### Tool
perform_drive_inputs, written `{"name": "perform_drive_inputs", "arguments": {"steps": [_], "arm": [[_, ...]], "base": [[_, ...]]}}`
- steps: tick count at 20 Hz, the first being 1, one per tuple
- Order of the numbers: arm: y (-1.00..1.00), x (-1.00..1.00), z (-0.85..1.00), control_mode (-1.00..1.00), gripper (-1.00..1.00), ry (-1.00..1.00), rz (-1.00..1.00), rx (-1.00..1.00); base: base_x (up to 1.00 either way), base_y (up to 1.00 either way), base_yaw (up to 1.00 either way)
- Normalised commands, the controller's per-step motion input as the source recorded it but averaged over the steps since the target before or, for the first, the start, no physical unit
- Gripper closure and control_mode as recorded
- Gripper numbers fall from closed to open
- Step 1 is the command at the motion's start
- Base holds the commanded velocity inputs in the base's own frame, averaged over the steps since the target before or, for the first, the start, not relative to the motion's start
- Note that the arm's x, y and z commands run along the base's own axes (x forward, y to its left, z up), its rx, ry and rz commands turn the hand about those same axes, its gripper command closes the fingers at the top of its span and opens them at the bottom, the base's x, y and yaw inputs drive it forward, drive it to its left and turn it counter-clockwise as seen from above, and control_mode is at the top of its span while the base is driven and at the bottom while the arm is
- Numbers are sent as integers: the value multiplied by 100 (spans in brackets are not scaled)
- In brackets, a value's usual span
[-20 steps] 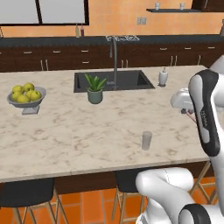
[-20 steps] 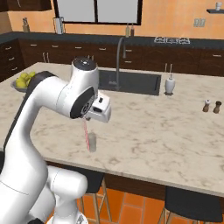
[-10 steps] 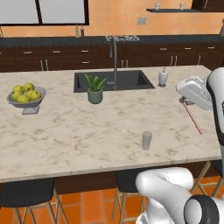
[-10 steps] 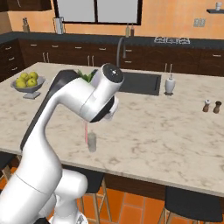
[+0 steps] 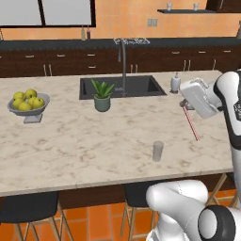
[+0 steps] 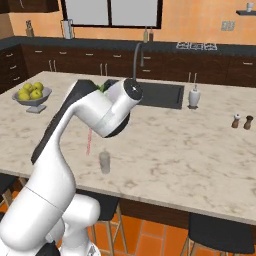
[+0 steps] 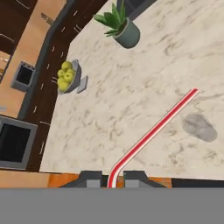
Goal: Take a straw from the drawer in front and place it inside the glass cup on the dining counter.
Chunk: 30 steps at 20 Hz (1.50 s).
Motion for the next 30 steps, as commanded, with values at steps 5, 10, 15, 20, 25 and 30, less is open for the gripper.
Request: {"name": "perform_drive_inputs", "arguments": {"steps": [5,10,15,20,25,30], "arm": [[8,7,-21,-100,100,0,0,23],[0,60,-18,-100,100,-10,3,12],[0,41,-34,-100,100,-23,5,-2],[0,9,-43,-100,100,-24,5,-1],[2,34,-15,-100,100,-12,5,2],[1,59,-14,-100,100,-11,5,0]], "base": [[0,0,0],[0,0,0],[0,0,0],[0,0,0],[0,0,0],[0,0,0]]}}
